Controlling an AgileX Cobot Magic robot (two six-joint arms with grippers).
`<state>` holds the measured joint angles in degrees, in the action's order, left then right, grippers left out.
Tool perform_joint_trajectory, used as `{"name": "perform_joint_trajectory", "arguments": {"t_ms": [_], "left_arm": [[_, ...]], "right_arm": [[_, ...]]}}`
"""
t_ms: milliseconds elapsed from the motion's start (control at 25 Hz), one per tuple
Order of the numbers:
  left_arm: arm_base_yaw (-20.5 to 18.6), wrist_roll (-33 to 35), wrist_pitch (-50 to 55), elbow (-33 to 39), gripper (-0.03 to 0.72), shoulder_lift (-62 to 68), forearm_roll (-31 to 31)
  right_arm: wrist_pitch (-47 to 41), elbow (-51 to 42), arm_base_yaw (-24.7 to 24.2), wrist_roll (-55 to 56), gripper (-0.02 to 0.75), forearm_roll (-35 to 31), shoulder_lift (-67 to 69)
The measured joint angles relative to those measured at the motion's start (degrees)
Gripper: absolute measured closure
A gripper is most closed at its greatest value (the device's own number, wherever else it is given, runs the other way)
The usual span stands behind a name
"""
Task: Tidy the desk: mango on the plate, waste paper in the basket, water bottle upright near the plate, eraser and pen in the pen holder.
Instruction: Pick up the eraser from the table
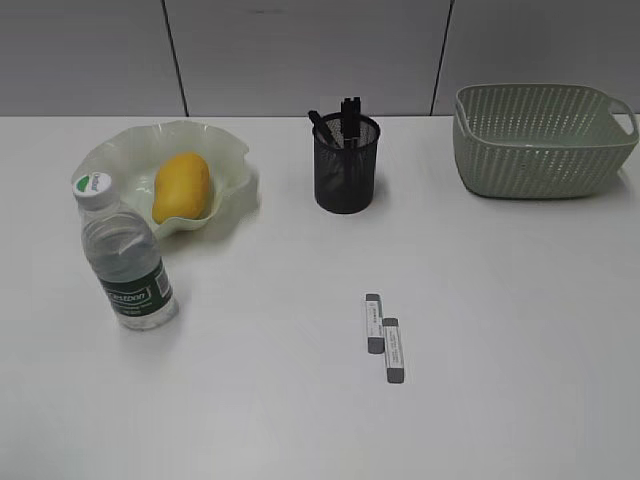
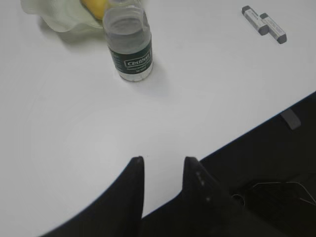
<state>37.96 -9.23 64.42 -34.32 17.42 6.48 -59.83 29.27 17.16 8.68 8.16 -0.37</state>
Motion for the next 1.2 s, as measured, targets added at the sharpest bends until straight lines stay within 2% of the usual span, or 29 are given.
{"name": "perform_joint_trajectory", "arguments": {"t_ms": [280, 720, 840, 960, 1200], "left_arm": [[0.0, 0.0, -3.1, 3.3, 0.485, -10.8, 2.2], [0.0, 0.0, -3.6, 3.5, 0.484, -11.5, 2.3], [0.0, 0.0, -3.6, 3.5, 0.483, -11.5, 2.2], [-1.6, 0.0, -3.7, 3.5, 0.480, -12.1, 2.0], [-10.4, 0.0, -3.8, 3.5, 0.474, -17.5, 2.0]], "right_arm": [[0.0, 0.0, 0.0, 0.0, 0.365, -0.1, 0.0], [1.2, 0.6, 0.0, -2.1, 0.365, -1.7, 2.9], [4.6, 1.6, 0.0, -2.6, 0.365, -2.8, 14.3], [10.8, 3.6, 0.0, -2.9, 0.365, -4.2, 31.8], [18.2, 14.0, 1.0, -3.0, 0.365, -10.2, 69.8]]}}
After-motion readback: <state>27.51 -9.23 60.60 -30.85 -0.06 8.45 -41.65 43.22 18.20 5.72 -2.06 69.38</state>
